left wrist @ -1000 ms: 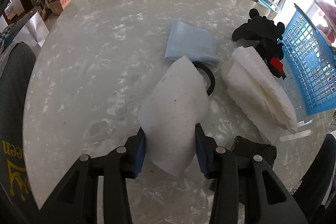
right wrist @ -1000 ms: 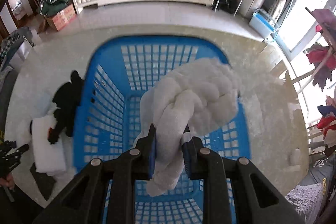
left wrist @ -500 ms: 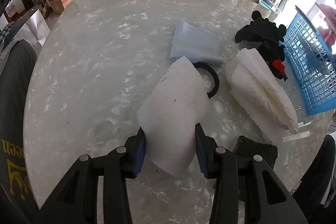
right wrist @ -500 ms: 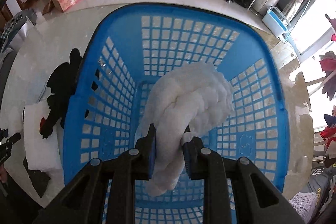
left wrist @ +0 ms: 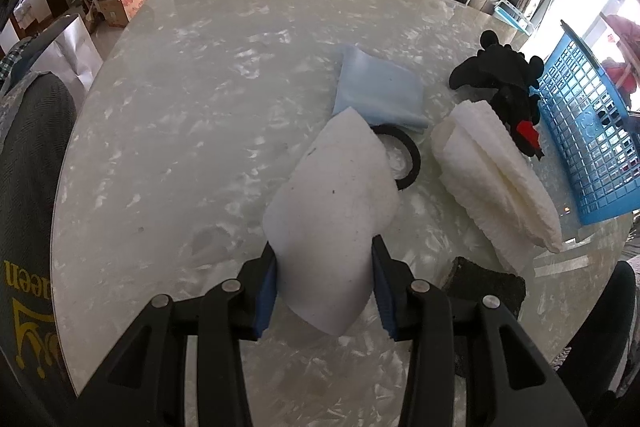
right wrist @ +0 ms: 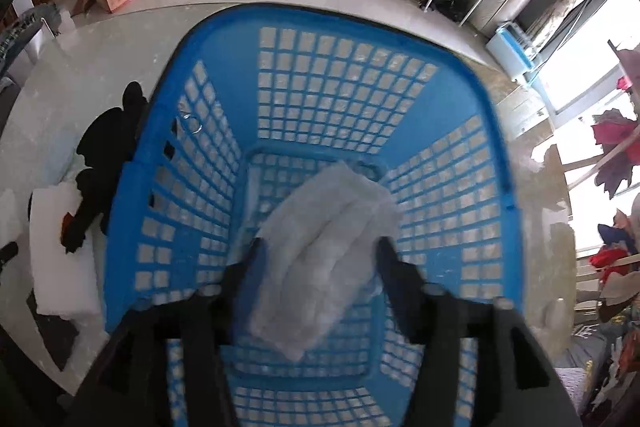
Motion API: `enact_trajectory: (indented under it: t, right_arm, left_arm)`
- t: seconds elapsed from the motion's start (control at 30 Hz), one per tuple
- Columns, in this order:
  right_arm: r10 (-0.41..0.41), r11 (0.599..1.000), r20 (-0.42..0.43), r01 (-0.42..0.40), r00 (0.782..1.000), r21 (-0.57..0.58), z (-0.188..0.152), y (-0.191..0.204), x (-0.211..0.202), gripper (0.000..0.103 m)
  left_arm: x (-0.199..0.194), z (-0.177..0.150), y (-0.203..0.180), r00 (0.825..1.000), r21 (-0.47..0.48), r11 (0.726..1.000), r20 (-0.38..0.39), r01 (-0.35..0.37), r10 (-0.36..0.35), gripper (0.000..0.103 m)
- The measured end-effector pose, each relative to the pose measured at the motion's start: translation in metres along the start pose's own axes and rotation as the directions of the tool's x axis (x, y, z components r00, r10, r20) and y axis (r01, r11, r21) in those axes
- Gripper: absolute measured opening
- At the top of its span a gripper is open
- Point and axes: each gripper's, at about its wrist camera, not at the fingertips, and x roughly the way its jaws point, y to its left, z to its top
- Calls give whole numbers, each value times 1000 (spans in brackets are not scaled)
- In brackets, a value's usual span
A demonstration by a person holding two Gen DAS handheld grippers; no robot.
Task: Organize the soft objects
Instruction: 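Lower white cloth into basket and open right tool, then carry white foam sheet over blue basket with left tool and lower it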
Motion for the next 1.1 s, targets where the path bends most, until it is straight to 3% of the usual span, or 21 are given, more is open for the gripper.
enact_trajectory:
  t: [0.03,0.1,0.23,0.67,0.93,1.1]
  right_arm:
    - [-5,1000,9,5,1000,3,-2,-2,-2,77]
    - [2,1000,17,-2,1000,6,-6,-8,-6,86]
    - [24,1000,42,-24,999,13,-24,-14,-21,98]
    - [50,998,158,-53,986,15,-75,-26,-70,103]
    - [82,991,194,-100,978,85,-96,-59,-78,103]
    - [101,985,220,-129,970,115,-109,-75,-80,103]
  left_arm:
    - [-1,-1,0,1000,2,1000,2,-1,1,39]
    - [-3,-2,-2,1000,8,1000,5,-1,1,39]
    - [-13,-6,-7,1000,26,1000,23,7,-7,39]
    - [-74,10,-57,993,74,994,87,78,-85,39]
    - [-116,28,-133,983,180,978,126,109,-132,39]
    - [-137,38,-192,972,266,953,143,142,-185,39]
